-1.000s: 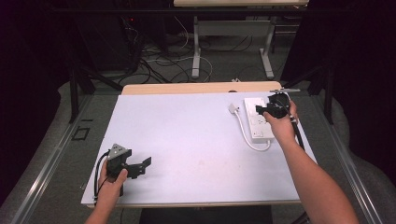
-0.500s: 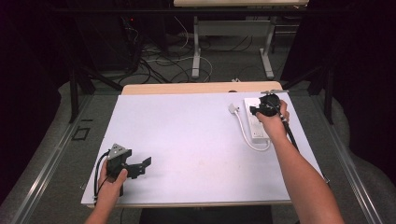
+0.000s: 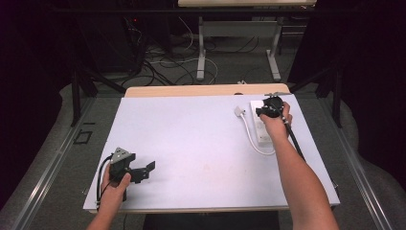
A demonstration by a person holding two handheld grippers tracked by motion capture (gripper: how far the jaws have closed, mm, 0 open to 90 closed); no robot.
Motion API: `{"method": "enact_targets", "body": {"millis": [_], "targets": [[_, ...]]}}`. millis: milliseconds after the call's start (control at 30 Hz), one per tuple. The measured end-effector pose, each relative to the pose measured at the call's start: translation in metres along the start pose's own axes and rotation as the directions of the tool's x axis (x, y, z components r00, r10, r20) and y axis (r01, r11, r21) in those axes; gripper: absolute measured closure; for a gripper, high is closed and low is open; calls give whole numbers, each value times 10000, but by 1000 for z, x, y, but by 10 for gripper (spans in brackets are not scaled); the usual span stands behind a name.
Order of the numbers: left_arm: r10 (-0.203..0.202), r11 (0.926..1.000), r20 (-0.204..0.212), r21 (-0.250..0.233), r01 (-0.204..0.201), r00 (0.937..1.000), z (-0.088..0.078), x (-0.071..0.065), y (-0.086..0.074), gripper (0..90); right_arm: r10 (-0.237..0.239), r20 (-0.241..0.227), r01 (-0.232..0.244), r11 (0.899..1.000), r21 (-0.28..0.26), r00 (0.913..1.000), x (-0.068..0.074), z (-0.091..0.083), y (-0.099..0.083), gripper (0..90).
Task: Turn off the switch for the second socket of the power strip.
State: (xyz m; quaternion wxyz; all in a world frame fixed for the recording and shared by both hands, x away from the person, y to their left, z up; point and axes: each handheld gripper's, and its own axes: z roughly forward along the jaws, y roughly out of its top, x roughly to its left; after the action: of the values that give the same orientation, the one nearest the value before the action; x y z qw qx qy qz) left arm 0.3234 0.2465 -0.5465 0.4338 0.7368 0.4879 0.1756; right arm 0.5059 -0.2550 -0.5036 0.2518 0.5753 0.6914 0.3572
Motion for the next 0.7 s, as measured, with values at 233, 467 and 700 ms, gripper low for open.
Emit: {"method": "enact_targets", "body": {"millis": [233,467,700], "targets": [[-3,10000,0,5,3,10000,0,0,0,87,-7,55,7,10000,28,10000,-5,11,-2,794],[-14,10000,10,-2,14,10000,0,0,0,88,98,30,-99,9999,62,9999,-8,18,-3,861],[-21,10000,-7,-3,21,10000,1,1,0,89,162,85,-163,9998,130,9998,-10,25,-5,900]]}}
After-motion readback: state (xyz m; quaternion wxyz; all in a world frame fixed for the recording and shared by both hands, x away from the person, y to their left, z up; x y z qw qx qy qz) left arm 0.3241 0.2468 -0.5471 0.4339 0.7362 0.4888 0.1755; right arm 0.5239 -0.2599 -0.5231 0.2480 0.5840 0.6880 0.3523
